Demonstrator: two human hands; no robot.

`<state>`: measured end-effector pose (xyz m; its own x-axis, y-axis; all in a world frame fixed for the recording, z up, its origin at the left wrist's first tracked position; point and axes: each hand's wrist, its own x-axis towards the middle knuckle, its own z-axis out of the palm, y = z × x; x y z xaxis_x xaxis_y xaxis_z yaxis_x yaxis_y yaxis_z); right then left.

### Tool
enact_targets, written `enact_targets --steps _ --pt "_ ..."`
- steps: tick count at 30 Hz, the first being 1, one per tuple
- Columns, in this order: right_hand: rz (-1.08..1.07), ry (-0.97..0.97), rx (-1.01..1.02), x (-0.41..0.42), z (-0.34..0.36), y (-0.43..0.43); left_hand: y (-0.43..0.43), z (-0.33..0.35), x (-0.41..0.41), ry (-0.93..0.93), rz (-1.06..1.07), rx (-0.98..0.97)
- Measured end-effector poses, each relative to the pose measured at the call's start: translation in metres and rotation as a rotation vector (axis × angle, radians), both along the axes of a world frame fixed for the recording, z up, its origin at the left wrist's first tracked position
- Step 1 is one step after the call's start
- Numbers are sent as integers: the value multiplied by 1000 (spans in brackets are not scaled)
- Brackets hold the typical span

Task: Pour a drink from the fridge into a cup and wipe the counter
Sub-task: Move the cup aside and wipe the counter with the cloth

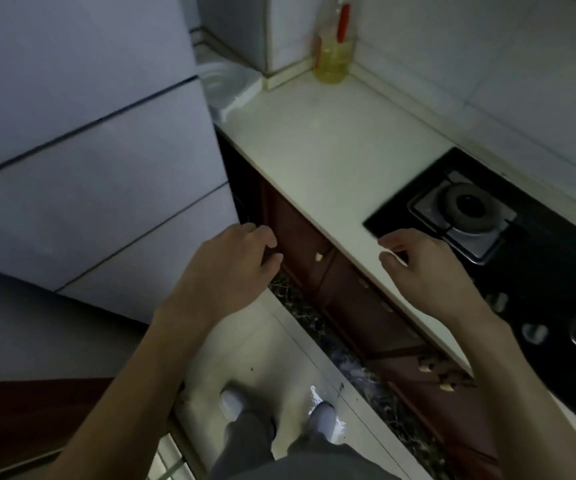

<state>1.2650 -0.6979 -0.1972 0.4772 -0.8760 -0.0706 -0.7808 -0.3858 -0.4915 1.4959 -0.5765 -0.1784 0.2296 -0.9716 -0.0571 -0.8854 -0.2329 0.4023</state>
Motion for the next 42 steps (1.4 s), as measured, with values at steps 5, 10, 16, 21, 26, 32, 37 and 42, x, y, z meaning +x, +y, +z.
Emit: enact_targets --steps 5,10,16,21,26,32,37,42 --pt "-130 24 6 -86 4 -2 -37 -2 -79 -11 -142 -9" --pt "-314 73 -16 -162 6 8 -76 1 -142 -36 -326 10" --pt "-579 158 7 -229 2 35 -123 4 -194 -157 -615 55" --pt "-834 135 48 -263 -1 74 -157 2 -233 -182 -850 57" --pt "-1080 186 132 -286 -2 130 -161 -13 -292 -136 -1100 36" --pt "-1303 230 131 -312 1 209 -129 -23 -375 -126 -1372 46" --pt "-1451 231 135 -342 4 268 -91 -13 -438 -207 -1534 -6" --pt "-1494 174 145 -389 -1 321 -36 -2 -506 -243 -1603 -49"
